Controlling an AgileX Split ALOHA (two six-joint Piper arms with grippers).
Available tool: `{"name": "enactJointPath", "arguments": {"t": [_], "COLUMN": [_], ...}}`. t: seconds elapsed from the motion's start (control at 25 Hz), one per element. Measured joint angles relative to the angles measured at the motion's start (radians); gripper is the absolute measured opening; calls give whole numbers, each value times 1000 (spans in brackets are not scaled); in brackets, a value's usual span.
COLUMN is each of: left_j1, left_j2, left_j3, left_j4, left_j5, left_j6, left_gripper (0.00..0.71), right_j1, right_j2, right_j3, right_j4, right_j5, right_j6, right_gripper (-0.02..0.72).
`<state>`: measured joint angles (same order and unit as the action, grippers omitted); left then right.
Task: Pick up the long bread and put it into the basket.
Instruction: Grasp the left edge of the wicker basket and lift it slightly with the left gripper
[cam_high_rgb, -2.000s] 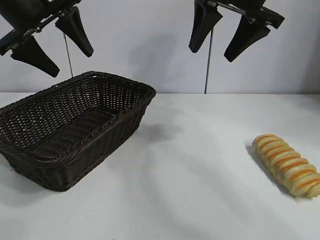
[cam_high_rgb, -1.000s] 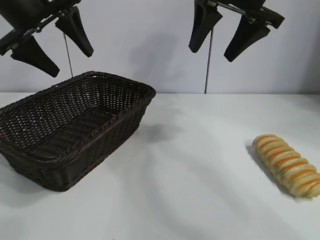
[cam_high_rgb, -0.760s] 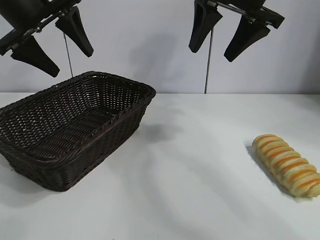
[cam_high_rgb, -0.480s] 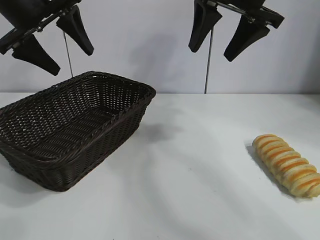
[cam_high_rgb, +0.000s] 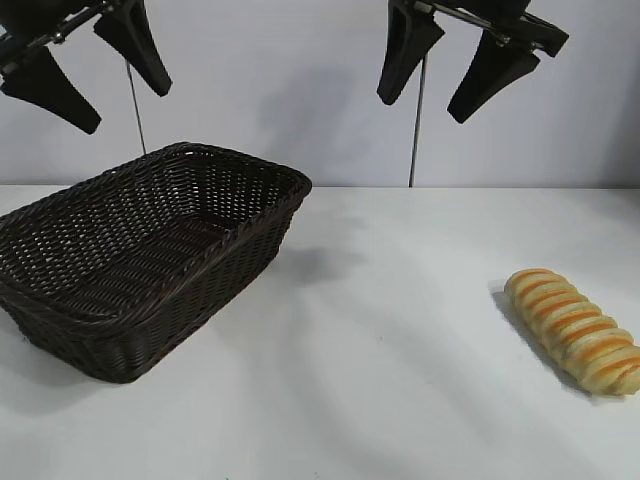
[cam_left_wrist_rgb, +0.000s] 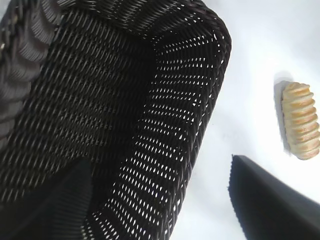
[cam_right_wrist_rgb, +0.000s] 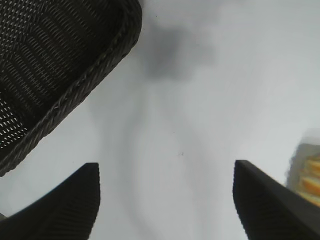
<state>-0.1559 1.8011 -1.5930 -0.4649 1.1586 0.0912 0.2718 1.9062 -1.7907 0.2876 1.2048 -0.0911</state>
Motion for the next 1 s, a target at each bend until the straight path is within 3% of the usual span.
{"name": "enactJointPath", "arguments": {"t": [0.16, 0.32, 0.72, 1.0], "left_j1": [0, 0, 0, 0], "left_j2": [-25, -68, -199, -217], "left_j3": [8, 103, 431, 508], "left_j4": [41, 60, 63, 139], "left_j5": [19, 12, -154, -223], "left_j6": [-27, -35, -80, -261], "left_gripper": [540, 540, 540, 539], "right_j1": [0, 0, 0, 0], "right_j2": [0, 0, 0, 0], "right_j3": [0, 0, 0, 0], "right_j4": [0, 0, 0, -1], "right_j5": [0, 0, 0, 1], "right_j6": [0, 0, 0, 0], "right_gripper": [537, 537, 537, 537]}}
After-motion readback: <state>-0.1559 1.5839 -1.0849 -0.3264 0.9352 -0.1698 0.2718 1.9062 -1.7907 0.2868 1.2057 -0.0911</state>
